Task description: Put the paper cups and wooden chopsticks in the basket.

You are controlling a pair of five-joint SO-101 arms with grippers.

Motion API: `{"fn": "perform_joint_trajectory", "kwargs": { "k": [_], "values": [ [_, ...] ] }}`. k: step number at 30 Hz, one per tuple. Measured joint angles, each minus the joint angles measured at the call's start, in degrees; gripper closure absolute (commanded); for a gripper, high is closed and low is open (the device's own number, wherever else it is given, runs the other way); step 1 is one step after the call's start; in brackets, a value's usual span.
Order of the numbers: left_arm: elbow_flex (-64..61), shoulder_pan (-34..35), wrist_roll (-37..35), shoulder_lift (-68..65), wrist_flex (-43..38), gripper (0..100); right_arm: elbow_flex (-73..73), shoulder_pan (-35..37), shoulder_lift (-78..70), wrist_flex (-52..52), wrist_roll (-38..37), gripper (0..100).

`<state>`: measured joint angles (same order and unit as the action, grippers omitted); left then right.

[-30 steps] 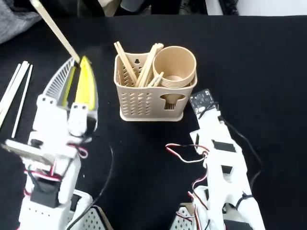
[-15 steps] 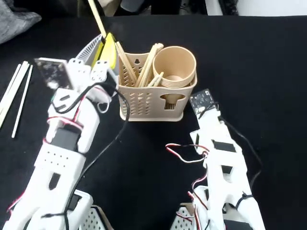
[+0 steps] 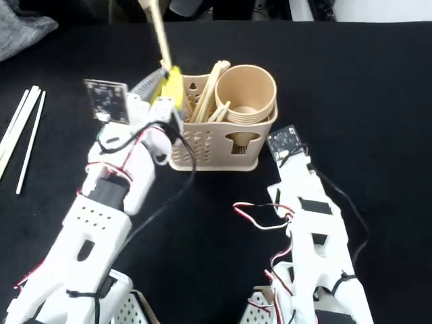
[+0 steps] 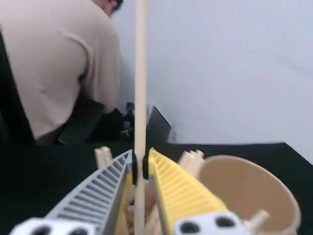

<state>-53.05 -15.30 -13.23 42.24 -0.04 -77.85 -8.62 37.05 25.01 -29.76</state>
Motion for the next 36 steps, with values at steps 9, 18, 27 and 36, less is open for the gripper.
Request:
{"fn": "perform_joint_trajectory", "kwargs": {
  "k": [9,18,27,36],
  "values": [
    [-1.58,-4.22,5.63,-0.18,1.85,92,0.0,0.0,0.0,0.0,0.0,98.6],
    [0.09,-4.4,6.15,-0.18,14.51,83,0.0,0.0,0.0,0.0,0.0,98.6],
    [2.37,-5.45,12.4,5.89,23.12,83,0.0,0.0,0.0,0.0,0.0,98.6],
    [-5.8,-10.73,21.63,41.14,28.75,97,0.0,0.0,0.0,0.0,0.0,98.6]
  ]
}}
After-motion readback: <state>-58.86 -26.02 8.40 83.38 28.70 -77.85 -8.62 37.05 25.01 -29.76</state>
